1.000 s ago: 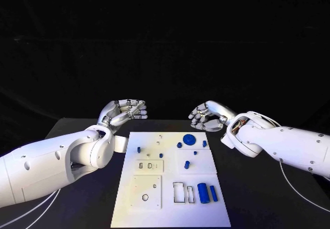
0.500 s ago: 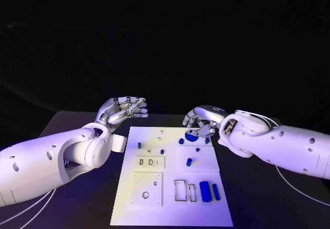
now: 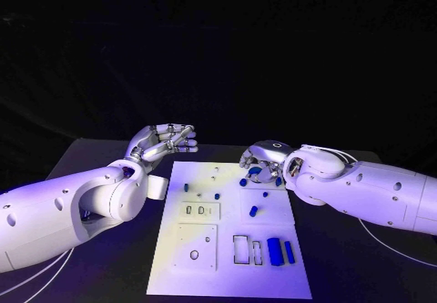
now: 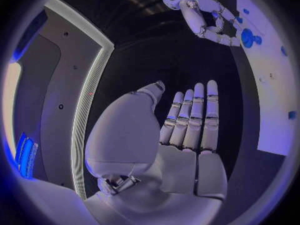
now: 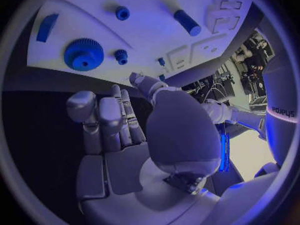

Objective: Assemble the parts on the task board

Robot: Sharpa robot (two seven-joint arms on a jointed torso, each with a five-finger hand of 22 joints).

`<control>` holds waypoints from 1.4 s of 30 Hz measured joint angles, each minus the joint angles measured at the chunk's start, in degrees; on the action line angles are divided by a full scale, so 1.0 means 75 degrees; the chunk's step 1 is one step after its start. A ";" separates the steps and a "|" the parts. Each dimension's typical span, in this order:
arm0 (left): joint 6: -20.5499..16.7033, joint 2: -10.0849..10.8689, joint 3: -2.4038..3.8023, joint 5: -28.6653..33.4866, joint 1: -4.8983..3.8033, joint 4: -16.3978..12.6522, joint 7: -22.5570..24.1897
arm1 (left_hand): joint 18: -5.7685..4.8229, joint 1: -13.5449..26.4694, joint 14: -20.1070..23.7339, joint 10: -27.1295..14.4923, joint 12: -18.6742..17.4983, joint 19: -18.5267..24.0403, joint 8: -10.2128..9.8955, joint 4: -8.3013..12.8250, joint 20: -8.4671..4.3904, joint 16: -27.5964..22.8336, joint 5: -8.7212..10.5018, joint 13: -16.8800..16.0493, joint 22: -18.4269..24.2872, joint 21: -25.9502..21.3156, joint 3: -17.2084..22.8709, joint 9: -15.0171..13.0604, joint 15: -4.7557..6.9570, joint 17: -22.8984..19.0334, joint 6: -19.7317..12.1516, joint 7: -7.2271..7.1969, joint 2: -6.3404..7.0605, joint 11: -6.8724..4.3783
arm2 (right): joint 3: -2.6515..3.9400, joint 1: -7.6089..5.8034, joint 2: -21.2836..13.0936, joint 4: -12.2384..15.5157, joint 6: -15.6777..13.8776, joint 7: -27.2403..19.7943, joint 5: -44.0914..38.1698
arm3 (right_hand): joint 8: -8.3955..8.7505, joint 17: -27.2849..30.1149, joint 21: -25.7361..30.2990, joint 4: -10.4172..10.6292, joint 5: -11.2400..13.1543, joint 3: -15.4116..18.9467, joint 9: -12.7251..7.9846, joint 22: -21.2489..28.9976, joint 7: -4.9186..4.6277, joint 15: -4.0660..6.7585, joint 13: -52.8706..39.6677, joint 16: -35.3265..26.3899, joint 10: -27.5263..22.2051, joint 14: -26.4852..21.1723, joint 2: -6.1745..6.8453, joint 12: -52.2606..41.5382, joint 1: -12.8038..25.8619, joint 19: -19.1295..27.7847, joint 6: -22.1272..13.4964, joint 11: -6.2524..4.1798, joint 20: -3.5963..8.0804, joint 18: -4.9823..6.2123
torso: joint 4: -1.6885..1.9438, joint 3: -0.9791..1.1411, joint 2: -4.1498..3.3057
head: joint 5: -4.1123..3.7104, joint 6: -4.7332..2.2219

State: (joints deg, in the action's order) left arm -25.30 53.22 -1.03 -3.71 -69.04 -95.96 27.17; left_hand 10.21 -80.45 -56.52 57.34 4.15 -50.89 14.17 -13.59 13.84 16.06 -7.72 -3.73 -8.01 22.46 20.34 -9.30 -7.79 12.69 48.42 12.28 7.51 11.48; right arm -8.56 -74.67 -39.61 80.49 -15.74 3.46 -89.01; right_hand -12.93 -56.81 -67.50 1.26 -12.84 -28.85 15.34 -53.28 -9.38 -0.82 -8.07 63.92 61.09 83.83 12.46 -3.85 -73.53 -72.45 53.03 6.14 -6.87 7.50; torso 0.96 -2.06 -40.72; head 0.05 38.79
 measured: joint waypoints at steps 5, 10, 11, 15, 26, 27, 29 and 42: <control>-0.0002 0.0014 0.0010 0.0081 -0.0005 -0.0024 0.0006 | 0.0000 0.0000 0.0029 0.0000 0.0000 0.0000 0.0000 0.0000 0.0000 -0.0027 0.0000 0.0000 0.0000 0.0000 0.0000 0.0000 -0.0028 0.0000 0.0000 0.0000 0.0000 0.0000 | -0.0009 0.0007 0.0056 -0.0057 0.0137 0.0051 -0.0133 | 0.0000 -0.0252 -0.0192 0.0000 0.0000 0.0000 0.0028 -0.0283 0.0000 0.0000 0.0000 0.0258 -0.0034 0.0000 0.0000 -0.0030 0.0000 -0.0082 0.0000 -0.0018 -0.0001 -0.0115 | 0.0021 0.0001 -0.0048 | -0.0010 0.0019; -0.0002 0.0034 0.0013 0.0134 -0.0014 -0.0028 0.0008 | 0.0000 0.0000 0.0028 0.0000 0.0000 0.0000 0.0000 0.0000 0.0000 -0.0027 0.0000 0.0000 0.0000 0.0000 0.0000 0.0000 -0.0028 -0.0001 0.0000 0.0000 0.0000 0.0000 | -0.0015 0.0015 0.0091 -0.0118 0.0281 0.0086 -0.0224 | 0.0000 -0.0468 -0.0350 0.0021 -0.0033 0.0021 0.0075 -0.0515 0.0000 0.0000 0.0000 0.0491 -0.0054 0.0000 -0.0041 -0.0066 -0.0041 -0.0153 0.0000 0.0001 -0.0013 -0.0114 | 0.0034 0.0007 -0.0088 | -0.0023 0.0026; -0.0001 0.0037 0.0013 0.0141 -0.0016 -0.0028 0.0008 | 0.0001 0.0000 0.0029 0.0000 0.0000 0.0000 0.0000 0.0000 0.0000 -0.0027 0.0000 0.0000 0.0000 0.0000 0.0000 0.0000 -0.0028 -0.0001 0.0000 0.0000 0.0000 0.0000 | -0.0017 0.0015 0.0098 -0.0131 0.0305 0.0091 -0.0235 | 0.0000 -0.0502 -0.0353 0.0021 -0.0033 0.0021 0.0076 -0.0548 0.0000 0.0000 0.0000 0.0521 -0.0054 0.0000 -0.0041 -0.0089 -0.0041 -0.0152 0.0000 0.0001 -0.0013 -0.0114 | 0.0037 0.0010 -0.0094 | -0.0028 0.0026; 0.0000 0.0046 0.0015 0.0165 -0.0024 -0.0028 0.0008 | 0.0000 0.0000 0.0028 0.0000 0.0000 0.0001 0.0000 0.0000 0.0000 -0.0051 0.0000 0.0000 0.0005 0.0000 0.0000 0.0007 -0.0028 0.0001 -0.0015 0.0015 0.0000 0.0000 | -0.0026 0.0023 0.0132 -0.0184 0.0397 0.0112 -0.0274 | 0.0000 -0.0530 -0.0408 0.0021 -0.0033 0.0021 0.0092 -0.0628 0.0000 0.0000 -0.0001 0.0532 -0.0056 0.0000 -0.0042 -0.0089 -0.0041 -0.0155 0.0000 0.0003 -0.0016 -0.0115 | 0.0048 0.0011 -0.0116 | -0.0042 0.0069; 0.0010 0.0056 0.0016 0.0260 -0.0038 -0.0023 -0.0006 | 0.0000 0.0031 0.0056 -0.0027 0.0000 0.0001 -0.0027 -0.0022 0.0000 -0.0058 0.0000 0.0000 0.0015 0.0000 0.0021 0.0013 -0.0055 0.0006 -0.0026 0.0026 0.0031 0.0026 | -0.0039 0.0074 0.0213 -0.0281 0.0580 0.0149 -0.0324 | 0.0000 -0.0478 -0.0466 0.0021 -0.0062 0.0021 0.0140 -0.0606 -0.0032 -0.0027 -0.0001 0.0560 -0.0157 0.0027 -0.0082 -0.0089 -0.0081 -0.0175 0.0084 0.0035 -0.0043 -0.0115 | 0.0073 0.0011 -0.0165 | -0.0056 0.0114; 0.0011 0.0056 0.0016 0.0267 -0.0038 -0.0022 -0.0007 | 0.0001 0.0031 0.0056 -0.0027 0.0000 0.0001 -0.0027 -0.0022 0.0000 -0.0087 0.0000 -0.0001 0.0015 0.0000 0.0021 0.0014 -0.0055 0.0006 -0.0026 0.0026 0.0031 0.0026 | -0.0039 0.0076 0.0223 -0.0290 0.0590 0.0153 -0.0327 | 0.0000 -0.0486 -0.0466 0.0023 -0.0062 0.0019 0.0145 -0.0623 -0.0032 -0.0027 -0.0001 0.0578 -0.0157 0.0027 -0.0117 -0.0100 -0.0117 -0.0175 0.0084 0.0035 -0.0043 -0.0114 | 0.0073 0.0011 -0.0170 | -0.0056 0.0119; 0.0012 0.0056 0.0016 0.0281 -0.0039 -0.0019 -0.0010 | 0.0000 0.0031 0.0083 -0.0027 0.0000 0.0001 -0.0027 -0.0021 0.0000 -0.0087 0.0000 -0.0001 0.0023 0.0000 0.0021 0.0013 -0.0082 0.0005 -0.0026 0.0026 0.0031 0.0026 | -0.0039 0.0081 0.0246 -0.0304 0.0607 0.0161 -0.0334 | 0.0000 -0.0514 -0.0466 0.0042 0.0100 -0.0071 0.0176 -0.0693 -0.0071 -0.0027 0.0013 0.0652 -0.0157 0.0027 -0.0175 -0.0138 -0.0175 -0.0175 0.0125 0.0035 -0.0043 -0.0114 | 0.0073 0.0011 -0.0177 | -0.0050 0.0121; 0.0018 0.0073 0.0016 0.0330 -0.0045 -0.0012 -0.0026 | 0.0000 0.0031 0.0084 -0.0026 0.0000 0.0001 -0.0027 -0.0021 0.0000 -0.0087 0.0000 -0.0001 0.0023 0.0000 0.0021 0.0013 -0.0083 0.0005 -0.0026 0.0026 0.0031 0.0026 | -0.0043 0.0106 0.0302 -0.0348 0.0702 0.0194 -0.0354 | -0.0111 -0.0932 -0.0909 0.0073 0.0189 -0.0373 0.0334 -0.1341 0.0046 -0.0027 0.0012 0.1109 0.0086 0.0027 -0.0233 -0.0365 -0.0232 -0.0369 0.0433 -0.0026 -0.0042 -0.0240 | 0.0097 0.0002 -0.0211 | -0.0051 0.0157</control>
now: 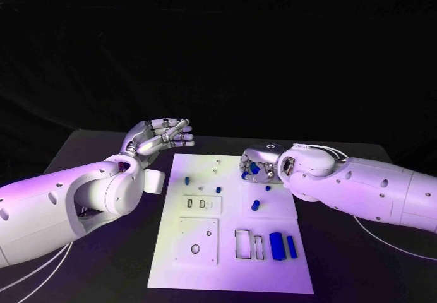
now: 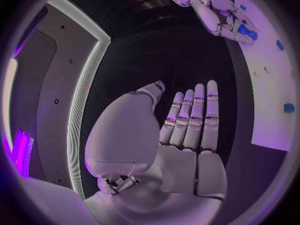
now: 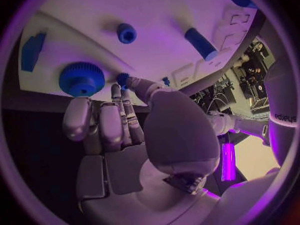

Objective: Assemble the parts on the task board

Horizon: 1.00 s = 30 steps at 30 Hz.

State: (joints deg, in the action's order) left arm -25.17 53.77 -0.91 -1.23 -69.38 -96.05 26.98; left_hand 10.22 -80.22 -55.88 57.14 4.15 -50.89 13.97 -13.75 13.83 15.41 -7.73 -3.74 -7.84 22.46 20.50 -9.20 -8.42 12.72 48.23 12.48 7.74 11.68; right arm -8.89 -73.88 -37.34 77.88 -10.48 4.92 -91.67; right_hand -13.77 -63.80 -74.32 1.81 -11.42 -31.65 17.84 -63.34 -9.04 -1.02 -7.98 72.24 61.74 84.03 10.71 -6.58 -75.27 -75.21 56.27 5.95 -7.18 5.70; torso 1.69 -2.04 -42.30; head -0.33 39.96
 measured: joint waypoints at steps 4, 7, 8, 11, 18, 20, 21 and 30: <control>0.0001 0.0010 0.0000 0.0006 -0.0003 0.0011 -0.0005 | 0.0000 0.0000 0.0000 0.0000 0.0000 0.0000 0.0000 0.0000 0.0000 -0.0029 0.0000 0.0000 0.0004 0.0000 0.0000 0.0000 0.0000 0.0000 0.0000 0.0000 0.0000 0.0000 | 0.0000 0.0000 -0.0005 0.0004 -0.0006 0.0000 -0.0003 | -0.0142 -0.0075 -0.0114 -0.0054 0.0067 -0.0156 0.0113 -0.0188 0.0062 0.0000 -0.0011 0.0103 0.0206 0.0000 -0.0094 -0.0100 -0.0089 -0.0056 0.0168 -0.0071 0.0056 0.0000 | -0.0001 -0.0001 -0.0007 | 0.0007 0.0016; 0.0002 0.0013 0.0000 0.0008 -0.0005 0.0023 -0.0009 | 0.0000 0.0000 0.0000 0.0000 0.0000 0.0000 0.0000 0.0000 0.0000 -0.0032 0.0000 0.0000 0.0008 0.0000 0.0000 0.0000 0.0000 -0.0001 0.0000 0.0000 0.0000 0.0000 | 0.0002 0.0000 -0.0005 0.0012 -0.0015 0.0000 -0.0004 | -0.0175 -0.0129 -0.0184 -0.0081 0.0180 -0.0219 0.0182 -0.0314 0.0090 0.0000 -0.0009 0.0162 0.0291 0.0000 -0.0146 -0.0125 -0.0080 -0.0104 0.0197 -0.0095 0.0074 0.0000 | -0.0001 -0.0001 -0.0011 | 0.0010 0.0029; 0.0002 0.0013 0.0000 0.0009 -0.0005 0.0026 -0.0011 | 0.0000 0.0000 0.0000 0.0000 0.0000 0.0000 0.0000 0.0000 0.0000 -0.0032 0.0000 0.0000 0.0008 0.0000 0.0000 0.0000 0.0000 -0.0001 0.0000 0.0000 0.0000 0.0000 | 0.0003 -0.0001 -0.0005 0.0014 -0.0017 0.0000 -0.0005 | -0.0202 -0.0148 -0.0219 -0.0093 0.0209 -0.0244 0.0206 -0.0361 0.0105 0.0009 -0.0009 0.0192 0.0332 -0.0009 -0.0165 -0.0140 -0.0099 -0.0140 0.0212 -0.0108 0.0082 0.0000 | -0.0001 -0.0001 -0.0013 | 0.0010 0.0032; 0.0006 0.0013 0.0000 0.0010 -0.0006 0.0035 -0.0016 | 0.0000 0.0000 0.0000 0.0000 0.0000 0.0000 0.0000 0.0000 0.0000 -0.0032 0.0000 0.0000 0.0008 0.0000 0.0000 -0.0001 0.0000 -0.0001 0.0000 0.0000 0.0000 0.0000 | 0.0004 -0.0002 -0.0002 0.0016 -0.0021 0.0000 -0.0008 | -0.0253 -0.0217 -0.0281 -0.0118 0.0216 -0.0285 0.0275 -0.0494 0.0128 0.0056 -0.0013 0.0253 0.0394 0.0000 -0.0185 -0.0160 -0.0119 -0.0165 0.0234 -0.0152 0.0083 0.0001 | 0.0001 -0.0004 -0.0018 | 0.0002 0.0035; 0.0019 0.0011 0.0000 0.0014 -0.0007 0.0056 -0.0030 | 0.0000 0.0000 0.0000 0.0000 0.0000 0.0000 0.0000 0.0000 0.0000 -0.0032 0.0000 0.0000 0.0008 0.0000 0.0000 -0.0001 0.0000 0.0000 0.0000 0.0000 0.0000 0.0000 | 0.0006 -0.0002 0.0002 0.0034 -0.0102 0.0057 -0.0084 | -0.0276 -0.0287 -0.0387 -0.0189 0.0243 -0.0356 0.0377 -0.0636 0.0129 0.0056 -0.0021 0.0326 0.0483 0.0000 -0.0244 -0.0206 -0.0180 -0.0226 0.0233 -0.0158 0.0111 -0.0008 | 0.0007 -0.0004 -0.0029 | -0.0004 0.0040; 0.0023 0.0010 0.0000 0.0015 -0.0007 0.0067 -0.0032 | 0.0000 0.0000 0.0000 0.0000 0.0000 0.0000 0.0000 0.0000 0.0000 -0.0032 0.0000 0.0000 0.0007 0.0000 0.0000 -0.0001 0.0000 0.0007 0.0000 0.0000 0.0000 0.0000 | 0.0002 0.0012 -0.0021 0.0102 -0.0213 0.0099 -0.0148 | -0.0323 -0.0337 -0.0446 -0.0213 0.0244 -0.0380 0.0404 -0.0725 0.0129 0.0056 -0.0028 0.0370 0.0546 0.0000 -0.0244 -0.0239 -0.0180 -0.0288 0.0233 -0.0167 0.0124 -0.0117 | 0.0009 -0.0003 -0.0031 | -0.0008 0.0036; 0.0025 0.0010 0.0000 0.0015 -0.0007 0.0073 -0.0032 | 0.0000 0.0000 0.0000 0.0000 0.0000 0.0000 0.0000 0.0000 0.0000 -0.0032 0.0000 0.0000 0.0008 0.0000 -0.0001 -0.0001 0.0000 0.0007 0.0000 0.0000 0.0000 0.0000 | -0.0001 0.0020 -0.0035 0.0139 -0.0276 0.0119 -0.0179 | -0.0323 -0.0360 -0.0472 -0.0224 0.0258 -0.0391 0.0441 -0.0768 0.0127 0.0056 -0.0062 0.0403 0.0547 0.0000 -0.0244 -0.0242 -0.0180 -0.0287 0.0235 -0.0167 0.0124 -0.0118 | 0.0011 -0.0003 -0.0031 | -0.0010 0.0031; 0.0058 0.0007 0.0000 0.0027 -0.0009 0.0112 -0.0037 | -0.0001 0.0000 0.0000 0.0000 0.0000 0.0000 0.0000 0.0000 0.0000 -0.0030 0.0000 0.0000 0.0016 0.0000 -0.0001 0.0006 0.0000 0.0006 0.0000 0.0000 -0.0001 0.0000 | 0.0038 0.0012 -0.0176 0.0529 -0.0994 0.0281 -0.0433 | -0.0369 -0.0408 -0.0545 -0.0254 0.0102 -0.0420 0.0546 -0.0905 0.0130 0.0083 -0.0071 0.0472 0.0572 -0.0028 -0.0242 -0.0242 -0.0180 -0.0363 0.0288 -0.0192 0.0141 -0.0118 | 0.0026 -0.0005 -0.0039 | -0.0059 -0.0059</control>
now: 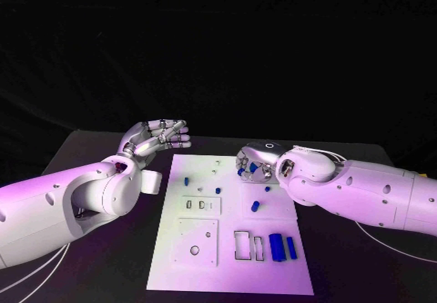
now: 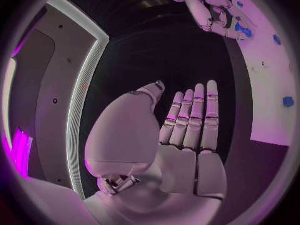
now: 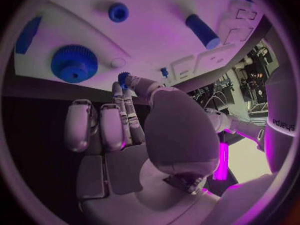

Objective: Assemble the parts on the task board

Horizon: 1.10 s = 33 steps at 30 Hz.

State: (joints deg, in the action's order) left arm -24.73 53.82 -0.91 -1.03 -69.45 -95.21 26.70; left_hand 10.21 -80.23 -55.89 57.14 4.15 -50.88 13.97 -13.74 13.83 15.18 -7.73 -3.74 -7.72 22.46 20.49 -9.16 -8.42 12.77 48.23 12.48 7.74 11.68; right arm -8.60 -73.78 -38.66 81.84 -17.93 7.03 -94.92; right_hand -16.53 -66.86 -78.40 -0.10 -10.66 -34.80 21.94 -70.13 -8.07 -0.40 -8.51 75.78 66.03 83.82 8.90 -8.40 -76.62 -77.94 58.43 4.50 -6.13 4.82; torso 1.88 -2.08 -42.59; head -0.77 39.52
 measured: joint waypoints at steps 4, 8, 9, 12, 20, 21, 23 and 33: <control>0.0018 -0.0004 0.0000 0.0005 0.0000 0.0004 -0.0001 | 0.0000 0.0000 0.0000 0.0000 0.0000 0.0000 0.0000 0.0000 0.0000 0.0000 0.0000 0.0000 0.0000 0.0000 0.0000 0.0000 0.0000 0.0000 0.0000 0.0000 0.0000 0.0000 | 0.0023 -0.0048 0.0036 0.0039 -0.0352 0.0056 -0.0066 | 0.0000 -0.0048 -0.0055 -0.0042 -0.0046 -0.0041 0.0027 -0.0089 0.0001 0.0000 0.0002 0.0043 0.0000 0.0000 0.0001 0.0001 0.0000 -0.0007 0.0001 0.0000 0.0008 0.0000 | 0.0006 -0.0005 -0.0010 | 0.0007 -0.0033; 0.0037 -0.0006 0.0000 0.0009 0.0000 0.0004 -0.0001 | 0.0000 0.0000 0.0000 0.0000 -0.0028 0.0000 0.0000 0.0000 0.0000 0.0000 0.0000 0.0000 0.0000 0.0000 0.0000 0.0000 0.0000 -0.0001 0.0000 0.0000 0.0000 0.0000 | 0.0033 -0.0083 0.0186 -0.0070 -0.0651 0.0100 -0.0111 | 0.0000 -0.0075 -0.0055 -0.0043 -0.0046 -0.0042 0.0054 -0.0134 0.0000 0.0000 0.0004 0.0043 0.0000 0.0000 0.0001 0.0003 0.0000 -0.0061 0.0001 0.0000 0.0010 0.0000 | 0.0010 -0.0010 -0.0019 | 0.0029 -0.0054; 0.0038 -0.0006 0.0000 0.0009 0.0000 0.0004 -0.0001 | 0.0000 0.0000 0.0000 0.0000 -0.0028 0.0000 0.0000 0.0000 0.0000 0.0001 0.0000 0.0000 0.0000 0.0000 0.0000 0.0000 0.0000 -0.0001 0.0000 0.0000 0.0000 0.0000 | 0.0033 -0.0085 0.0197 -0.0080 -0.0666 0.0102 -0.0113 | 0.0000 -0.0075 -0.0055 -0.0043 -0.0046 -0.0042 0.0054 -0.0137 0.0000 0.0000 0.0004 0.0043 0.0000 0.0000 0.0001 0.0007 0.0000 -0.0061 0.0001 0.0000 0.0010 0.0000 | 0.0010 -0.0010 -0.0020 | 0.0029 -0.0056; 0.0049 -0.0008 0.0000 0.0012 -0.0001 -0.0004 -0.0002 | 0.0000 0.0000 0.0000 0.0000 -0.0028 0.0000 0.0000 0.0000 0.0000 0.0000 0.0000 0.0000 0.0000 0.0000 0.0000 0.0000 0.0000 -0.0001 0.0000 0.0000 0.0000 0.0000 | 0.0036 -0.0094 0.0337 -0.0218 -0.0796 0.0117 -0.0132 | 0.0000 -0.0092 -0.0091 -0.0044 -0.0046 -0.0041 0.0054 -0.0152 0.0000 0.0000 0.0006 0.0074 0.0000 0.0000 0.0002 0.0015 0.0000 -0.0061 0.0000 0.0000 0.0010 0.0000 | 0.0014 -0.0010 -0.0027 | 0.0037 -0.0069; 0.0068 -0.0017 0.0000 0.0017 -0.0009 -0.0046 -0.0002 | 0.0000 0.0000 0.0000 0.0000 -0.0028 0.0000 0.0000 0.0000 0.0000 0.0001 0.0000 0.0000 -0.0001 0.0000 0.0000 -0.0001 0.0000 -0.0002 0.0000 0.0000 0.0000 0.0000 | 0.0038 -0.0099 0.0780 -0.0656 -0.0970 0.0126 -0.0140 | 0.0007 -0.0127 -0.0117 -0.0066 -0.0044 -0.0062 0.0082 -0.0198 -0.0014 0.0000 0.0016 0.0108 -0.0001 0.0000 0.0002 0.0028 0.0000 -0.0087 -0.0014 0.0000 -0.0017 0.0001 | 0.0032 -0.0018 -0.0053 | 0.0053 -0.0085; 0.0070 -0.0018 0.0000 0.0017 -0.0012 -0.0056 -0.0002 | 0.0000 0.0000 0.0000 0.0000 -0.0028 0.0000 0.0000 0.0000 0.0000 0.0001 0.0000 0.0000 -0.0001 0.0000 0.0000 -0.0001 0.0000 -0.0002 0.0000 0.0000 0.0000 0.0000 | 0.0039 -0.0099 0.0839 -0.0723 -0.0979 0.0126 -0.0140 | 0.0007 -0.0127 -0.0117 -0.0066 -0.0044 -0.0062 0.0103 -0.0197 -0.0027 0.0000 0.0016 0.0108 -0.0001 0.0000 0.0003 0.0028 0.0000 -0.0087 -0.0028 0.0000 -0.0017 0.0001 | 0.0036 -0.0020 -0.0058 | 0.0053 -0.0086; 0.0073 -0.0019 0.0000 0.0018 -0.0017 -0.0063 -0.0002 | 0.0000 0.0000 0.0000 0.0000 -0.0028 0.0000 0.0000 0.0000 0.0000 0.0001 0.0000 0.0000 -0.0001 0.0000 0.0000 -0.0001 0.0000 -0.0002 0.0000 0.0000 0.0000 0.0000 | 0.0039 -0.0099 0.0925 -0.0826 -0.0987 0.0121 -0.0136 | 0.0008 -0.0126 -0.0116 -0.0066 -0.0044 -0.0062 0.0109 -0.0197 -0.0027 0.0000 0.0020 0.0108 -0.0001 0.0000 0.0003 0.0030 0.0000 -0.0087 -0.0029 0.0000 -0.0017 0.0001 | 0.0045 -0.0021 -0.0069 | 0.0047 -0.0093; 0.0082 -0.0035 0.0000 0.0020 -0.0048 -0.0096 -0.0003 | 0.0000 0.0000 0.0000 0.0000 -0.0028 0.0000 0.0000 0.0000 0.0000 0.0001 0.0000 0.0000 -0.0001 0.0000 0.0000 -0.0001 0.0000 0.0004 0.0000 0.0000 0.0000 0.0000 | 0.0032 -0.0059 0.1331 -0.1369 -0.0982 0.0077 -0.0098 | 0.0029 -0.0125 -0.0116 -0.0066 -0.0038 -0.0060 0.0105 -0.0196 -0.0026 -0.0001 0.0031 0.0107 -0.0002 0.0000 0.0004 0.0055 0.0000 -0.0087 -0.0031 0.0001 -0.0016 0.0002 | 0.0086 -0.0049 -0.0135 | 0.0035 -0.0122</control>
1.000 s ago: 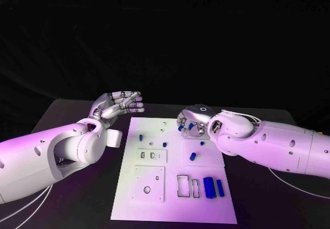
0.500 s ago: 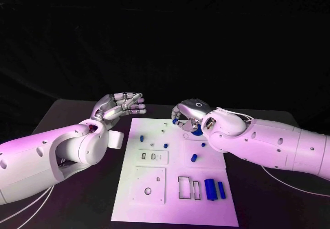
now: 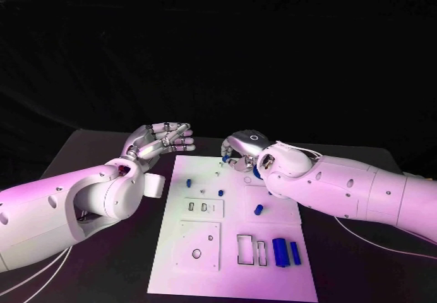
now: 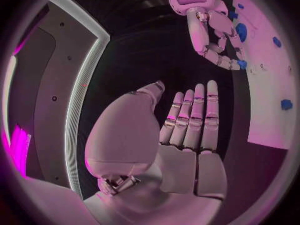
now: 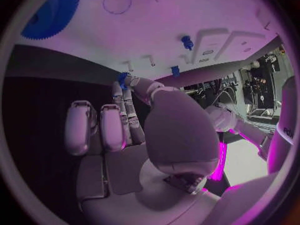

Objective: Assemble the parts on the task board

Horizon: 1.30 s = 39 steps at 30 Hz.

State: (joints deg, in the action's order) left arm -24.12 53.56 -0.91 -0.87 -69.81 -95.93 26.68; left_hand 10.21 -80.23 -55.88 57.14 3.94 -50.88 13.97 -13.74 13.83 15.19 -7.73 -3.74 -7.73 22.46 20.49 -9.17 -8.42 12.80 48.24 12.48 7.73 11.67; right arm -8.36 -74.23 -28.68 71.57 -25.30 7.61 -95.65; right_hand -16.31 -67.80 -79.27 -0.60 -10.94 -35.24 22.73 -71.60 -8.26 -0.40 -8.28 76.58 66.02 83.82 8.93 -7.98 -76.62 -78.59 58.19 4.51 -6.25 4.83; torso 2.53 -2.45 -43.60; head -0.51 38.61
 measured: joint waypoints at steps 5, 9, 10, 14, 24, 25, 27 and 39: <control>0.0004 -0.0012 0.0000 0.0001 -0.0006 -0.0005 0.0000 | 0.0000 0.0000 0.0000 0.0000 0.0000 0.0000 0.0000 0.0000 0.0000 0.0000 0.0000 0.0000 0.0000 0.0000 0.0000 0.0000 0.0000 0.0000 0.0000 0.0000 0.0000 0.0000 | -0.0004 0.0016 0.0080 -0.0153 0.0007 -0.0030 0.0027 | 0.0001 0.0001 0.0000 0.0000 0.0001 0.0001 -0.0003 0.0001 -0.0018 0.0000 -0.0001 -0.0001 -0.0015 0.0000 0.0000 0.0006 0.0000 0.0000 -0.0037 0.0015 0.0000 0.0000 | 0.0023 -0.0019 -0.0039 | -0.0007 -0.0008; 0.0004 -0.0011 0.0000 0.0001 -0.0011 -0.0005 -0.0002 | 0.0000 0.0000 0.0000 0.0000 0.0000 0.0000 0.0000 0.0000 0.0000 0.0000 0.0000 0.0000 0.0000 0.0000 0.0000 0.0000 0.0000 -0.0001 0.0000 0.0000 0.0000 0.0000 | -0.0007 0.0026 0.0106 -0.0193 0.0016 -0.0052 0.0049 | 0.0008 0.0017 0.0000 -0.0001 0.0001 0.0002 -0.0002 0.0011 -0.0017 0.0000 -0.0002 -0.0002 -0.0028 0.0000 0.0000 0.0007 0.0000 0.0000 -0.0038 0.0028 0.0000 0.0000 | 0.0037 -0.0028 -0.0071 | -0.0007 0.0015; 0.0004 -0.0009 0.0000 0.0002 -0.0012 -0.0005 -0.0002 | 0.0000 0.0000 0.0000 -0.0006 0.0000 0.0000 -0.0021 0.0000 0.0000 -0.0028 0.0000 0.0000 0.0002 0.0000 0.0000 0.0000 0.0000 0.0003 0.0000 0.0000 0.0000 -0.0007 | -0.0007 0.0028 0.0107 -0.0193 0.0018 -0.0058 0.0054 | 0.0009 0.0017 0.0000 -0.0001 0.0001 0.0003 0.0000 0.0010 -0.0017 0.0000 -0.0002 -0.0002 -0.0028 0.0000 0.0001 0.0020 0.0000 0.0000 -0.0038 0.0028 0.0000 0.0000 | 0.0039 -0.0028 -0.0076 | -0.0004 0.0020; 0.0004 -0.0003 0.0000 0.0002 -0.0017 -0.0001 -0.0004 | 0.0000 0.0000 0.0000 -0.0029 0.0000 0.0000 -0.0030 0.0000 0.0000 -0.0044 0.0000 0.0000 0.0012 0.0000 0.0000 -0.0001 0.0000 0.0010 0.0000 0.0000 0.0000 -0.0029 | -0.0003 0.0030 0.0106 -0.0172 0.0021 -0.0077 0.0074 | 0.0021 0.0017 0.0000 -0.0006 0.0001 0.0007 0.0016 0.0004 -0.0026 0.0000 -0.0002 -0.0003 -0.0028 0.0000 0.0001 0.0021 0.0000 0.0000 -0.0048 0.0028 0.0000 0.0000 | 0.0045 -0.0028 -0.0097 | 0.0005 0.0018; 0.0004 -0.0010 0.0000 0.0003 -0.0029 0.0018 -0.0006 | 0.0000 0.0000 0.0000 -0.0029 0.0000 0.0000 -0.0030 0.0000 0.0000 -0.0044 0.0000 0.0000 0.0012 0.0000 0.0000 -0.0001 0.0000 0.0009 0.0000 0.0000 0.0000 -0.0029 | 0.0005 0.0024 0.0109 -0.0125 0.0016 -0.0122 0.0112 | 0.0025 0.0027 0.0001 -0.0006 0.0001 0.0008 0.0016 0.0004 -0.0028 0.0000 -0.0002 -0.0003 -0.0041 0.0000 0.0041 0.0034 0.0040 0.0001 -0.0051 0.0041 0.0000 0.0000 | 0.0045 -0.0037 -0.0113 | 0.0048 -0.0003; 0.0004 -0.0010 0.0000 0.0003 -0.0031 0.0026 -0.0007 | 0.0000 0.0000 0.0000 -0.0029 0.0000 0.0000 -0.0030 0.0000 0.0000 -0.0044 0.0000 0.0000 0.0012 0.0000 0.0000 -0.0001 0.0000 0.0009 0.0000 0.0000 0.0000 -0.0029 | 0.0005 0.0024 0.0109 -0.0120 0.0016 -0.0128 0.0115 | 0.0025 0.0027 0.0001 -0.0006 0.0001 0.0008 0.0016 0.0004 -0.0028 0.0000 -0.0002 -0.0003 -0.0041 0.0000 0.0041 0.0034 0.0040 0.0001 -0.0051 0.0042 0.0000 0.0001 | 0.0046 -0.0036 -0.0114 | 0.0050 -0.0006; 0.0004 -0.0010 0.0000 0.0003 -0.0033 0.0039 -0.0007 | 0.0000 0.0000 0.0000 -0.0029 0.0000 0.0000 -0.0030 0.0000 0.0000 -0.0044 0.0000 0.0000 0.0011 0.0000 0.0000 -0.0001 0.0000 0.0009 0.0000 0.0000 0.0000 -0.0029 | 0.0005 0.0024 0.0109 -0.0110 0.0016 -0.0138 0.0121 | 0.0025 0.0027 0.0001 -0.0006 0.0001 0.0008 0.0015 0.0004 -0.0028 0.0000 -0.0002 -0.0003 -0.0041 0.0000 0.0041 0.0034 0.0040 0.0001 -0.0052 0.0041 0.0000 0.0001 | 0.0046 -0.0034 -0.0116 | 0.0055 -0.0008; 0.0004 -0.0010 0.0000 0.0005 -0.0044 0.0076 -0.0010 | 0.0000 0.0000 0.0000 -0.0029 0.0001 0.0000 -0.0030 0.0000 0.0000 -0.0044 0.0000 0.0000 0.0011 0.0000 0.0000 -0.0001 0.0000 0.0008 0.0000 0.0000 0.0000 -0.0029 | -0.0006 0.0043 0.0131 -0.0087 0.0092 -0.0185 0.0153 | 0.0038 0.0027 0.0001 -0.0007 0.0025 0.0009 0.0026 -0.0006 -0.0035 0.0000 0.0006 -0.0004 -0.0042 0.0000 0.0037 0.0049 0.0044 0.0001 -0.0062 0.0042 0.0000 0.0001 | 0.0045 -0.0034 -0.0133 | 0.0074 0.0003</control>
State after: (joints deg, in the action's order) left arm -24.08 53.48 -0.91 -0.83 -70.13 -95.36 26.61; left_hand 10.21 -80.23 -55.88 56.93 3.95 -50.88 13.74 -13.74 13.83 14.85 -7.73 -3.74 -7.64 22.46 20.49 -9.18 -8.42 12.87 48.23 12.48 7.73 11.46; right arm -8.40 -73.91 -27.70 70.92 -24.61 6.22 -94.51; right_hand -16.03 -67.59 -79.26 -0.65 -10.75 -35.18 22.92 -71.65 -8.52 -0.40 -8.24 76.55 65.70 83.82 9.20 -7.61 -76.28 -78.58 57.73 4.83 -6.25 4.84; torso 2.87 -2.71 -44.60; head 0.04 38.63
